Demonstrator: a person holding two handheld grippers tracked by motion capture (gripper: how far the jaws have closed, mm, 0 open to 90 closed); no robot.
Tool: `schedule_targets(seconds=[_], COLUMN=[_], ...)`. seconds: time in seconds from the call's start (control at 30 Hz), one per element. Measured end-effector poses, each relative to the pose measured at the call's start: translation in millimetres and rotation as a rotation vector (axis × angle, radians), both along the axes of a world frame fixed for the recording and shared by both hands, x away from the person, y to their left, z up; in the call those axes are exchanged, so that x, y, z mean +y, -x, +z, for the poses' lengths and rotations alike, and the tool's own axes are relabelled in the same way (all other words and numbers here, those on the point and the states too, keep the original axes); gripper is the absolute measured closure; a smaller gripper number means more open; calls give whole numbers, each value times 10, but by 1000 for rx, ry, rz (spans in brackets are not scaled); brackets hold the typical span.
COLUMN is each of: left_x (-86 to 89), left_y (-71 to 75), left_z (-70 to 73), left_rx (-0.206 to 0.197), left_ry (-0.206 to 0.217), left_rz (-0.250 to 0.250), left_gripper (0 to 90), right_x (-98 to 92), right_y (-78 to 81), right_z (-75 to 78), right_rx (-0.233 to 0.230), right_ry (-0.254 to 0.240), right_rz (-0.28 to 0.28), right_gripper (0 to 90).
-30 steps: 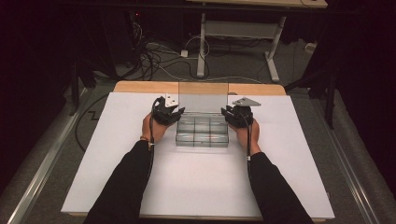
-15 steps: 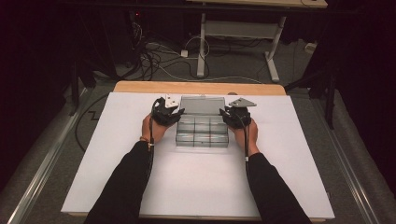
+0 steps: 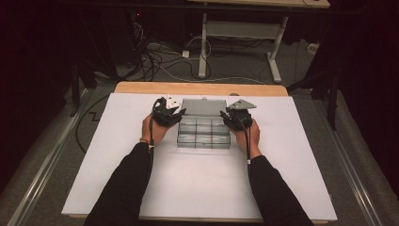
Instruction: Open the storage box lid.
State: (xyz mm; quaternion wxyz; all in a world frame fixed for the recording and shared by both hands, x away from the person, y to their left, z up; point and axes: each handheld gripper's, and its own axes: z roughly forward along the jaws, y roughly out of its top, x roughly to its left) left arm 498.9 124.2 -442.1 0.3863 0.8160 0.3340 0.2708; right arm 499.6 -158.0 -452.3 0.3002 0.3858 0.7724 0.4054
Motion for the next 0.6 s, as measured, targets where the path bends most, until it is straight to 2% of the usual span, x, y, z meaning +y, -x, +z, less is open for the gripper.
schedule_targets(seconds=[0.13, 0.23, 0.43, 0.57, 0.6], left_x=[12, 9, 8, 16, 11], left_y=[44, 77, 155, 217, 234], left_z=[43, 70, 148, 177, 179], left_rx=[-28, -30, -49, -49, -53], left_ry=[-19, -29, -37, -41, -28], left_rz=[-6, -13, -29, -38, -36], left_gripper=[635, 634, 608, 575, 575], right_x=[10, 14, 19, 23, 20], right_y=[54, 93, 177, 249, 267], right_z=[47, 91, 159, 174, 178], right_rx=[-17, -22, -39, -54, -58], right_ry=[6, 3, -6, 16, 18], right_rz=[18, 30, 61, 87, 91], right_gripper=[675, 654, 622, 589, 581])
